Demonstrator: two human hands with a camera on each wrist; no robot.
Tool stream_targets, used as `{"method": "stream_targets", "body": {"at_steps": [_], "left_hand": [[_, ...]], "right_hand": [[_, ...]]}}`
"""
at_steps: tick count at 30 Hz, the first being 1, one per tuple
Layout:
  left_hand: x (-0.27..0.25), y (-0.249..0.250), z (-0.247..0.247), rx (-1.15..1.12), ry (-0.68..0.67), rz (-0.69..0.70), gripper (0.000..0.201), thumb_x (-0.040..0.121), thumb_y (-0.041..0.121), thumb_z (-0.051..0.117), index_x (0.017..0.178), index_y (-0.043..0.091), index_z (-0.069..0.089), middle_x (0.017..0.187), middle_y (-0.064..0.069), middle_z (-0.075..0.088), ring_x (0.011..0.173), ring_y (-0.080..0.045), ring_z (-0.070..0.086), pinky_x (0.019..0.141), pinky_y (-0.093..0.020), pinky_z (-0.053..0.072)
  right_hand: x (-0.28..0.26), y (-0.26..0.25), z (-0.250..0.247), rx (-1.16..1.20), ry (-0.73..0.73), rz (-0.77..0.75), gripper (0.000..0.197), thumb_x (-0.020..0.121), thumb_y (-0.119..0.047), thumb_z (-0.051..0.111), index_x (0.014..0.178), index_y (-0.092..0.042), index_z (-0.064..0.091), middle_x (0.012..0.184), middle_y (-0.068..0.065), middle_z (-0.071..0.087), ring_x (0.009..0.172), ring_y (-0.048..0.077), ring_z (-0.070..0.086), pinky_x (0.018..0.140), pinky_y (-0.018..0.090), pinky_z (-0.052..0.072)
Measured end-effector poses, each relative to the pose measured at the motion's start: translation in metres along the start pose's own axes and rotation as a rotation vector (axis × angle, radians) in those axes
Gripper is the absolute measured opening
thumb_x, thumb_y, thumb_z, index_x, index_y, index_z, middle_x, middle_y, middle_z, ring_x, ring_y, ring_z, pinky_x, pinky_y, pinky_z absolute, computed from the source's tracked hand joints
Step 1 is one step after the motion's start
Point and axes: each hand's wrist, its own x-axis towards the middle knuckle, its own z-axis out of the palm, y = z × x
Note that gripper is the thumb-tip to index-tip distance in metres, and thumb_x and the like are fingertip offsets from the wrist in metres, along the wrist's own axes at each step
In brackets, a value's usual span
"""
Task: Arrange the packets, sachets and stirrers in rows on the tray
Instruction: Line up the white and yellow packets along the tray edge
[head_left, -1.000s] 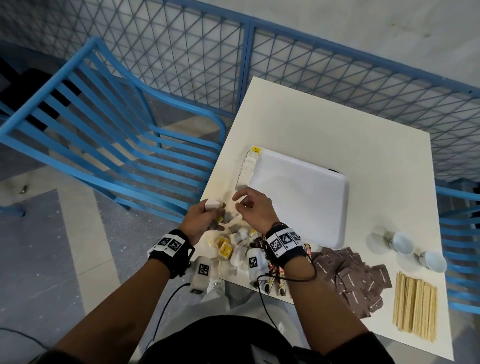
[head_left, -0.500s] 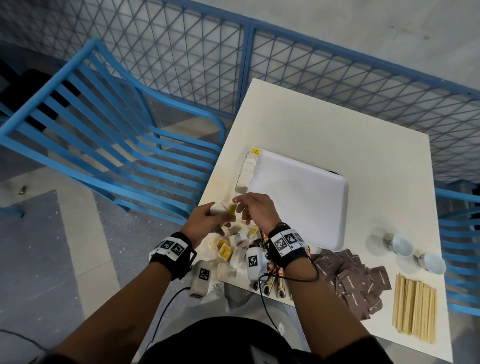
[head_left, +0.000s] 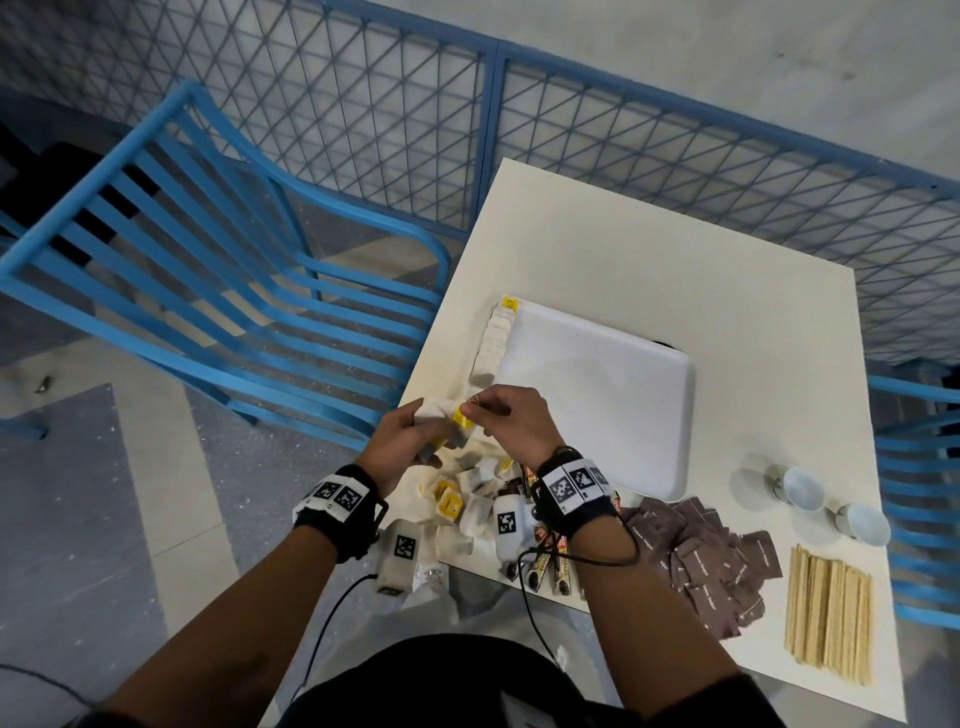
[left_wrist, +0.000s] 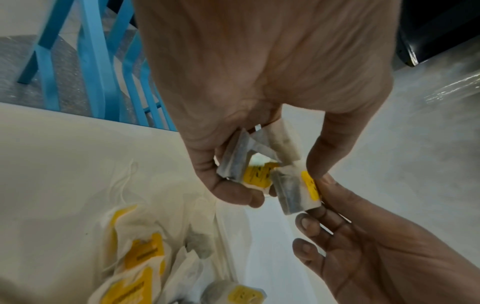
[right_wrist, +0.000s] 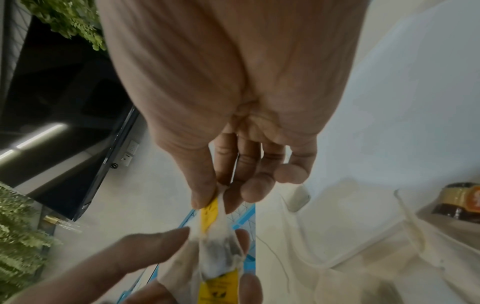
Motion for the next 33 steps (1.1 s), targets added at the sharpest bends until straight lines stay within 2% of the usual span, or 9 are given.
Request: {"method": "stream_targets", "body": {"at_steps": [2,5,9,13,18,21,25,29,33], "left_hand": [[0.000,0.001,0.000,-0.012,-0.021,-0.008,0.027,0.075,0.014,0.071,0.096,-0.003,0.072,0.099,-0.027,0.072,0.076,-0.025,0.058,0.068,-0.035,0.051],[0.002,0.000,0.001,0.024,-0.010,0.024,0.026,0.085,0.016,0.075,0.101,-0.004,0.070,0.092,-0.022,0.075,0.075,-0.022,0.059,0.067,-0.034,0.050],[0.005,-0.002,0.001,0.055,0.004,0.054,0.024,0.092,0.018,0.074,0.103,-0.002,0.069,0.088,-0.017,0.077,0.078,-0.021,0.065,0.067,-0.033,0.048],[0.003,-0.001,0.000,0.091,-0.032,0.064,0.021,0.091,0.018,0.075,0.101,0.001,0.069,0.089,-0.017,0.077,0.075,-0.017,0.067,0.067,-0.033,0.046],[0.001,0.002,0.001,0.103,-0.069,0.075,0.026,0.089,0.019,0.077,0.105,0.000,0.069,0.090,-0.018,0.077,0.078,-0.019,0.070,0.069,-0.034,0.046],[0.000,0.004,0.003,0.081,-0.075,0.076,0.023,0.088,0.015,0.077,0.103,0.000,0.069,0.089,-0.017,0.077,0.078,-0.018,0.070,0.068,-0.034,0.046],[0.000,0.005,0.003,0.045,-0.098,0.085,0.016,0.088,0.012,0.076,0.100,0.005,0.071,0.094,-0.022,0.076,0.083,-0.022,0.070,0.069,-0.034,0.046],[0.001,0.004,0.004,0.018,-0.073,0.101,0.010,0.087,0.010,0.077,0.095,0.007,0.072,0.097,-0.025,0.075,0.075,-0.017,0.067,0.069,-0.034,0.046],[0.001,0.007,0.006,-0.029,-0.042,0.114,0.009,0.088,0.008,0.075,0.097,0.005,0.072,0.091,-0.015,0.075,0.067,-0.010,0.064,0.066,-0.033,0.048]], "right_hand": [[0.000,0.000,-0.002,-0.004,-0.001,-0.013,0.015,0.084,-0.029,0.079,0.088,-0.015,0.077,0.074,-0.008,0.071,0.061,-0.002,0.059,0.068,0.019,0.047],[-0.001,-0.002,-0.004,0.011,-0.016,-0.032,0.013,0.085,-0.026,0.079,0.089,-0.014,0.078,0.072,-0.009,0.071,0.060,-0.004,0.060,0.066,0.014,0.046],[-0.001,-0.001,-0.007,0.016,0.001,-0.028,0.013,0.086,-0.028,0.078,0.090,-0.015,0.078,0.078,-0.004,0.074,0.064,0.002,0.061,0.071,0.022,0.050],[0.002,-0.002,-0.015,0.041,0.043,-0.023,0.011,0.084,-0.027,0.079,0.089,-0.017,0.078,0.074,-0.006,0.073,0.062,0.002,0.060,0.068,0.020,0.047],[0.006,-0.008,-0.023,0.099,-0.046,-0.047,0.012,0.086,-0.017,0.077,0.093,-0.007,0.077,0.074,0.000,0.072,0.059,-0.001,0.059,0.063,0.016,0.047],[0.007,-0.008,-0.024,0.178,-0.098,-0.001,0.015,0.087,-0.013,0.075,0.097,-0.002,0.076,0.074,0.002,0.070,0.056,0.000,0.056,0.056,0.014,0.043],[0.007,0.001,-0.020,0.266,-0.126,0.105,0.019,0.086,-0.017,0.077,0.098,-0.003,0.077,0.069,-0.003,0.067,0.058,0.010,0.050,0.056,0.022,0.039],[0.004,0.007,-0.017,0.409,-0.148,0.196,0.020,0.087,-0.015,0.075,0.100,0.000,0.075,0.082,0.011,0.063,0.063,0.016,0.048,0.058,0.026,0.037],[0.000,0.011,-0.015,0.407,-0.166,0.211,0.015,0.090,-0.008,0.071,0.101,0.000,0.073,0.079,0.009,0.063,0.061,0.016,0.048,0.056,0.026,0.035]]}}
